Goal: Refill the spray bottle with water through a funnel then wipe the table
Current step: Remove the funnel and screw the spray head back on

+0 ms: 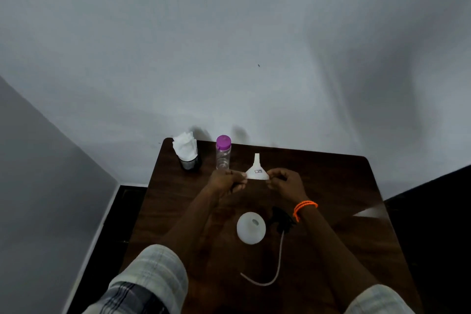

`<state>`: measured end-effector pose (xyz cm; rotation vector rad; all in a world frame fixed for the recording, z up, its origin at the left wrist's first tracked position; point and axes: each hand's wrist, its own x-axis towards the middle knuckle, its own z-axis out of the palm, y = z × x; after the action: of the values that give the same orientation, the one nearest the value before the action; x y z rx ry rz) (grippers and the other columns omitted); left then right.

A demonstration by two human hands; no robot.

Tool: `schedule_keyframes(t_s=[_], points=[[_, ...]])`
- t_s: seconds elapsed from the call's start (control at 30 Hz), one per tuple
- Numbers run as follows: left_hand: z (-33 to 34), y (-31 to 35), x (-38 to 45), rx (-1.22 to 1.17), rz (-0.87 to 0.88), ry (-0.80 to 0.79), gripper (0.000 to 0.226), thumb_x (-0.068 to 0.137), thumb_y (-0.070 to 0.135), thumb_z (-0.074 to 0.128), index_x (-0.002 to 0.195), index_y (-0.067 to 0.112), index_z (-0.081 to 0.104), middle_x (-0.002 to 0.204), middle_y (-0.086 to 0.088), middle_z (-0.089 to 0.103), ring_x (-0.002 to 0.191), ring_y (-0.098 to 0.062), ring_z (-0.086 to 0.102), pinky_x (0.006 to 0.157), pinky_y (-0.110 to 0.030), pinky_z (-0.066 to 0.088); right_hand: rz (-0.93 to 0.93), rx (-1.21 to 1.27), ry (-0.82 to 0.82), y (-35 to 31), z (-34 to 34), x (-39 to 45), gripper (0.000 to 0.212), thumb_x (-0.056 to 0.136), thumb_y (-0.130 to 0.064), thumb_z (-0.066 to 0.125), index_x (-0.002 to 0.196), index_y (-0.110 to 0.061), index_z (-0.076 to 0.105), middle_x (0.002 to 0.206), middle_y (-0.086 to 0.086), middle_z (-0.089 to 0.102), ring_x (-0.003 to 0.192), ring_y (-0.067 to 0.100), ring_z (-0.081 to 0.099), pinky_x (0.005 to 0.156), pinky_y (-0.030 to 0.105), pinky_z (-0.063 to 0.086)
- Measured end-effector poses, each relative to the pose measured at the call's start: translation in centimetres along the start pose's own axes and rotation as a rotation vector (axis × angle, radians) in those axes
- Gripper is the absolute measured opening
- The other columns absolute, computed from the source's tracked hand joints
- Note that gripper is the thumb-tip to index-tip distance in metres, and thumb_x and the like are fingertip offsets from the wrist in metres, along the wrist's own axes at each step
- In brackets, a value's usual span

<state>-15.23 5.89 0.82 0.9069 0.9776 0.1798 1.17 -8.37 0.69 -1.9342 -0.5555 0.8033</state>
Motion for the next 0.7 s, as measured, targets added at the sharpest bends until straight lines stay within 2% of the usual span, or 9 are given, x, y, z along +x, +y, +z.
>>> schedule_keyframes(t_s=[0.07,0.13,0.23,0.3,0.37,0.43,0.6,0.7], points=[[0.1,-1.1,2.2,0.045,-0.010,0.047,0.009,0.087,-0.003,0.073,0.096,-0.003,0.072,0.090,-0.018,0.073,0.071,-0.017,0.071,0.062,-0.024,0.059,0.049,0.020,0.038,1.4,1.0,1.4,0.023,0.083,0.008,0.065,0.087,-0.012,0.077,0.094,0.009,0.076,0.095,0.028,0.073,0.087,0.048,0.061],[0.2,-2.3,4.4,0.093,-0.029,0.096,0.020,0.085,-0.004,0.074,0.104,-0.003,0.070,0.102,-0.020,0.073,0.079,-0.020,0.073,0.065,-0.024,0.060,0.084,0.031,0.063,2.9,1.9,3.1,0.021,0.083,0.005,0.064,0.086,-0.012,0.076,0.093,0.008,0.076,0.094,0.027,0.073,0.088,0.051,0.060],[0.3,-3.5,6.3,0.218,-0.016,0.122,0.018,0.086,-0.005,0.073,0.104,-0.007,0.070,0.105,-0.023,0.072,0.086,-0.024,0.073,0.065,-0.024,0.062,0.117,0.041,0.060,4.6,2.9,4.9,0.021,0.081,0.001,0.067,0.084,-0.018,0.076,0.093,0.005,0.076,0.093,0.026,0.073,0.087,0.055,0.060],[0.1,-4.5,8.6,0.297,0.003,0.135,0.017,0.086,-0.002,0.074,0.103,-0.006,0.071,0.105,-0.022,0.072,0.093,-0.028,0.074,0.074,-0.031,0.064,0.137,0.023,0.053,5.6,3.8,6.6,0.019,0.083,0.000,0.067,0.088,-0.016,0.075,0.096,0.004,0.075,0.094,0.023,0.072,0.088,0.052,0.060],[-0.1,-4.9,9.4,0.375,0.031,0.145,0.015,0.086,0.004,0.077,0.099,-0.003,0.073,0.099,-0.019,0.074,0.091,-0.029,0.074,0.083,-0.040,0.064,0.153,0.002,0.054,5.5,4.1,7.0,0.018,0.085,0.000,0.066,0.094,-0.013,0.074,0.100,0.003,0.073,0.098,0.021,0.069,0.091,0.048,0.059],[0.1,-5.3,10.8,0.484,0.058,0.152,0.011,0.087,0.010,0.077,0.094,0.001,0.076,0.093,-0.016,0.075,0.086,-0.029,0.075,0.083,-0.043,0.063,0.175,-0.011,0.063,5.9,4.6,8.2,0.020,0.087,0.000,0.066,0.101,-0.012,0.073,0.105,0.002,0.071,0.102,0.021,0.067,0.094,0.046,0.058],[0.6,-5.4,13.0,0.702,0.135,0.182,0.013,0.087,0.018,0.078,0.094,0.007,0.078,0.090,-0.012,0.077,0.085,-0.026,0.074,0.085,-0.042,0.061,0.218,-0.050,0.095,6.7,5.3,10.2,0.028,0.087,-0.005,0.068,0.114,-0.012,0.073,0.117,0.006,0.071,0.109,0.022,0.067,0.098,0.045,0.056],[1.0,-4.8,13.4,0.799,0.176,0.190,0.017,0.088,0.021,0.077,0.095,0.005,0.080,0.090,-0.011,0.078,0.084,-0.023,0.073,0.082,-0.035,0.060,0.216,-0.076,0.093,6.8,5.3,10.8,0.031,0.086,-0.007,0.069,0.117,-0.012,0.073,0.119,0.006,0.071,0.111,0.022,0.066,0.101,0.044,0.055]])
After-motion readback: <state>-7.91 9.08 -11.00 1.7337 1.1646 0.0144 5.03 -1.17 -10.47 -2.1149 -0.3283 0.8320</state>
